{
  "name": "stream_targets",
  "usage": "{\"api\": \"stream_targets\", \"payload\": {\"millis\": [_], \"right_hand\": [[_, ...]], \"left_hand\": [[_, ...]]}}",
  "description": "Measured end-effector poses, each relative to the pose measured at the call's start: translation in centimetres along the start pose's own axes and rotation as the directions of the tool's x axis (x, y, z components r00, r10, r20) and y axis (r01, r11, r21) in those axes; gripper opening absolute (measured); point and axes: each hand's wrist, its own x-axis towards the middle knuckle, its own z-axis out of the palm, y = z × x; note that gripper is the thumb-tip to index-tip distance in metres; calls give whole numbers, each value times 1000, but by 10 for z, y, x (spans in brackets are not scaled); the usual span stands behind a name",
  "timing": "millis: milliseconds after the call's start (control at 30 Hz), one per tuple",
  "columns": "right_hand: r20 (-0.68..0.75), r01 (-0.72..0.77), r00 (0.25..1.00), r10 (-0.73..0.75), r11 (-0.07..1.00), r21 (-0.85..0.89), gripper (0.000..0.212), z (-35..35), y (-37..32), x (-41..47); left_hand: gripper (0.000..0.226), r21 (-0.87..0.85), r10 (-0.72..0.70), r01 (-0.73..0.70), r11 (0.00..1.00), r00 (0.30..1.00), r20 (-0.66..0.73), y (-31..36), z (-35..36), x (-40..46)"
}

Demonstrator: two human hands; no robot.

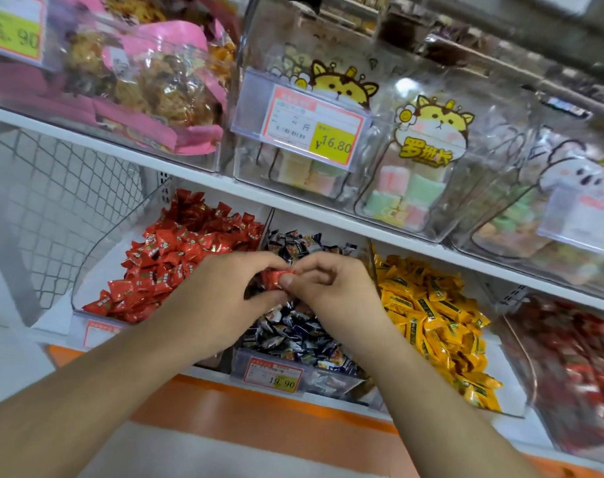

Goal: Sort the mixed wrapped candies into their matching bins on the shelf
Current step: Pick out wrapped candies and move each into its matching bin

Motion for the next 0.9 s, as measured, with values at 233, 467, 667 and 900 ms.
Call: {"api": "stream_targets", "payload": {"millis": [233,467,667,900], "right_hand": [[61,-59,997,50,985,161,13,-4,-4,-6],[30,-98,995,98,995,5,15,-11,4,-2],[1,-68,998,68,997,48,14,2,-3,2],[61,-15,998,4,985,171,17,12,-10,0]], "left_hand": [[17,-80,-139,130,988,983,-118,7,-12,0],[42,173,-279,308,936,945,-173,-21,-40,6],[44,23,-159,160,987,986,-56,-10,-39,0],[15,-300,-197,182,936,980,-19,0,-30,1]]}}
